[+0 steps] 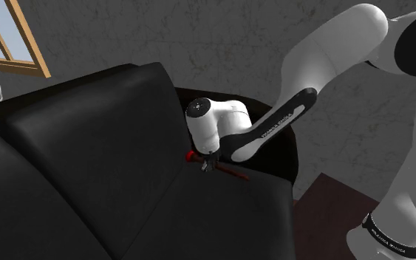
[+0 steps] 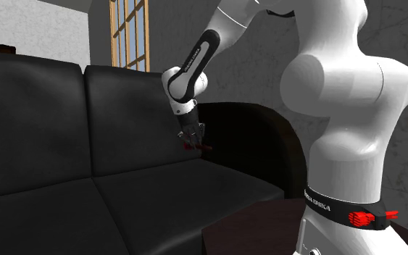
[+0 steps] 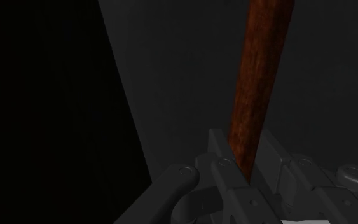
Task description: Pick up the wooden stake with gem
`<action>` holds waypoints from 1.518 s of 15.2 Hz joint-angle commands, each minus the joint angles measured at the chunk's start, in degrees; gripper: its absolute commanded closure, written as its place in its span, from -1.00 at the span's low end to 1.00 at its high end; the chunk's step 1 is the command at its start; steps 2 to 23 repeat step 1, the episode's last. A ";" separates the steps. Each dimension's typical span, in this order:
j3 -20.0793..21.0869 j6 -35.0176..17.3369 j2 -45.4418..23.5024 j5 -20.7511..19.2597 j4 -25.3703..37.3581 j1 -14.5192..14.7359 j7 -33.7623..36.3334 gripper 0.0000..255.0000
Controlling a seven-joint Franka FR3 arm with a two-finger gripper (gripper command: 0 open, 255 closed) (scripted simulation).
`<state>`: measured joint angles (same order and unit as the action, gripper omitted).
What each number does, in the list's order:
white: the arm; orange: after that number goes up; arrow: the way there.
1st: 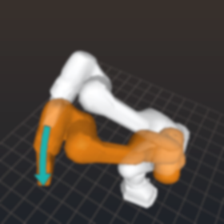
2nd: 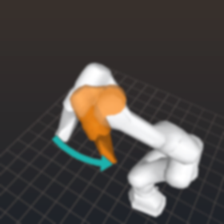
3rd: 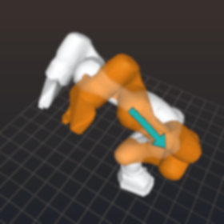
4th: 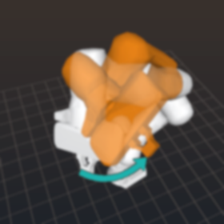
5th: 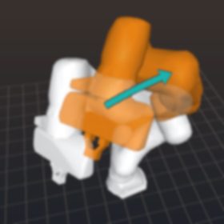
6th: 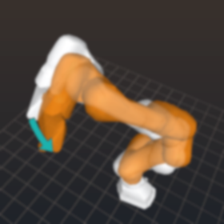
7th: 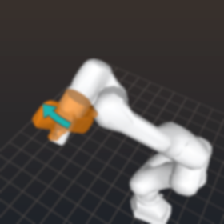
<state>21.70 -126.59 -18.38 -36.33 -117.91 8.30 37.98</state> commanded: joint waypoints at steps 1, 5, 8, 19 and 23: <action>0.12 0.34 0.27 0.28 0.12 -0.01 -0.24 1.00; 0.12 0.34 0.27 0.28 0.12 -0.01 -0.24 1.00; 0.12 0.34 0.27 0.28 0.12 -0.01 -0.24 1.00; 0.12 0.34 0.27 0.28 0.12 -0.01 -0.24 1.00; 0.12 0.34 0.27 0.28 0.12 -0.01 -0.24 1.00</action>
